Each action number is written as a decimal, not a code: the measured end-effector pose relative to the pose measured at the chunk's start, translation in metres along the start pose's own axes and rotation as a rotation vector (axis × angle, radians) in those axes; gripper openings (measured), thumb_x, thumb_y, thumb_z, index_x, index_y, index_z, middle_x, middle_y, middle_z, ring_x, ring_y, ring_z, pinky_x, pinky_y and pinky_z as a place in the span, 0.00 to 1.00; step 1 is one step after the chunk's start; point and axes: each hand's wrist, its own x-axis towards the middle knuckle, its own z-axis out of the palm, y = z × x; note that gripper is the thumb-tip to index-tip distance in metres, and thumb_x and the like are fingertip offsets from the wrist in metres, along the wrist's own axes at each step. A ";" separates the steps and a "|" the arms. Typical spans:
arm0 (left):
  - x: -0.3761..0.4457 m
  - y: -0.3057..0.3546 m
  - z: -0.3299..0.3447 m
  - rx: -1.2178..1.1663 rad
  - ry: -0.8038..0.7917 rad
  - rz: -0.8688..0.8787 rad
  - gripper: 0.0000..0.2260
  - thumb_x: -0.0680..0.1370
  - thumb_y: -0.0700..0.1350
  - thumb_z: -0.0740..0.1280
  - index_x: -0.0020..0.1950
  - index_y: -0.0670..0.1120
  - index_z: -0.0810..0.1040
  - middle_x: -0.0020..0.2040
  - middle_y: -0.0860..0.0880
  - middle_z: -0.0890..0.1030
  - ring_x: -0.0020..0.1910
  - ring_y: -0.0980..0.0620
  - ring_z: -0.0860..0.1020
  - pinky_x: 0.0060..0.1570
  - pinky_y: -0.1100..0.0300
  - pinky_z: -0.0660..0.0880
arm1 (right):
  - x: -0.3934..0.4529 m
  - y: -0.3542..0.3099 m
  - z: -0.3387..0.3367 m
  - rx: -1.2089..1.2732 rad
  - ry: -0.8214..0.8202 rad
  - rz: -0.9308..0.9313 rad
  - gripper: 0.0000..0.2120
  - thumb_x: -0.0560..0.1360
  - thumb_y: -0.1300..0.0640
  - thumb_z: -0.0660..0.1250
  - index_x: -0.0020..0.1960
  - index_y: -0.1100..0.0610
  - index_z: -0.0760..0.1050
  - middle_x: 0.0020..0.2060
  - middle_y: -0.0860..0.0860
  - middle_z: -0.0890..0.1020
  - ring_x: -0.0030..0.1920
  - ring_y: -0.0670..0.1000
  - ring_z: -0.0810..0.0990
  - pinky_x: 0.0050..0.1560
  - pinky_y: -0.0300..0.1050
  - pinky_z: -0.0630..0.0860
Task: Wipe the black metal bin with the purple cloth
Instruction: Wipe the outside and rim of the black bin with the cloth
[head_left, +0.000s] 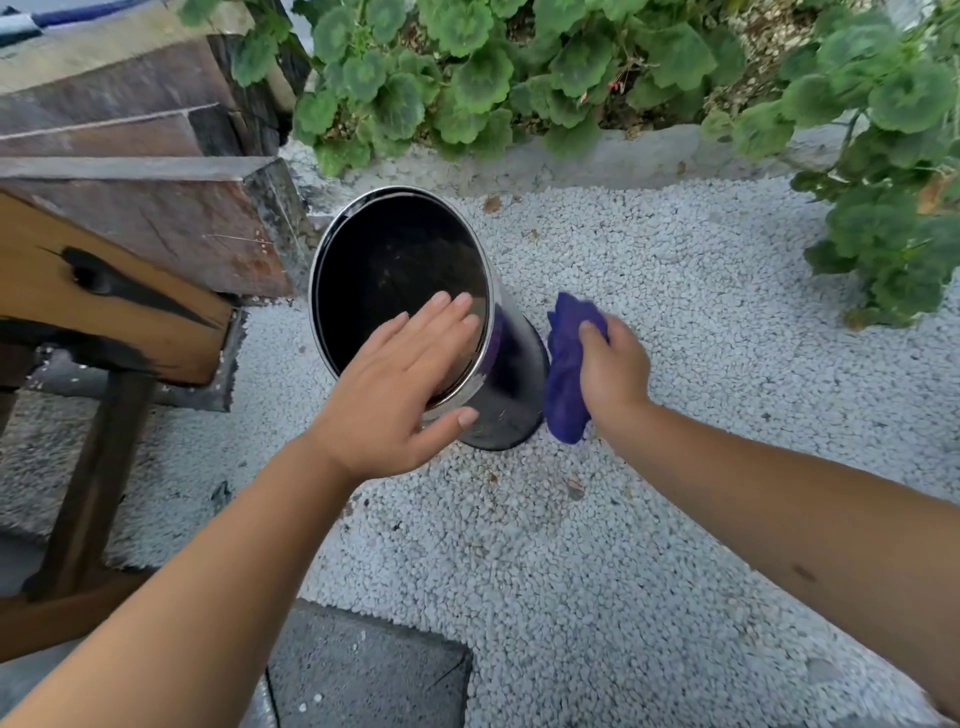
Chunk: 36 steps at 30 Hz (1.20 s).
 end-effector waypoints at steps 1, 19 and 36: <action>-0.006 -0.004 0.002 0.028 -0.004 -0.011 0.33 0.79 0.61 0.55 0.78 0.42 0.58 0.79 0.45 0.58 0.79 0.48 0.53 0.73 0.43 0.58 | -0.007 -0.010 0.000 0.113 -0.022 -0.026 0.16 0.78 0.48 0.60 0.63 0.49 0.76 0.50 0.42 0.80 0.53 0.47 0.80 0.53 0.43 0.75; -0.009 0.002 0.005 0.171 0.003 -0.043 0.23 0.80 0.59 0.50 0.51 0.46 0.79 0.37 0.51 0.82 0.36 0.44 0.82 0.27 0.60 0.71 | -0.012 0.039 0.035 -0.370 -0.266 0.061 0.24 0.83 0.54 0.54 0.78 0.51 0.57 0.73 0.56 0.69 0.69 0.60 0.70 0.67 0.49 0.65; 0.062 0.011 -0.058 -0.279 0.165 -0.587 0.25 0.81 0.60 0.54 0.34 0.41 0.68 0.29 0.48 0.71 0.30 0.48 0.70 0.28 0.54 0.61 | 0.019 -0.035 -0.013 0.442 -0.016 0.168 0.07 0.66 0.54 0.62 0.38 0.48 0.79 0.34 0.48 0.83 0.39 0.53 0.80 0.46 0.50 0.75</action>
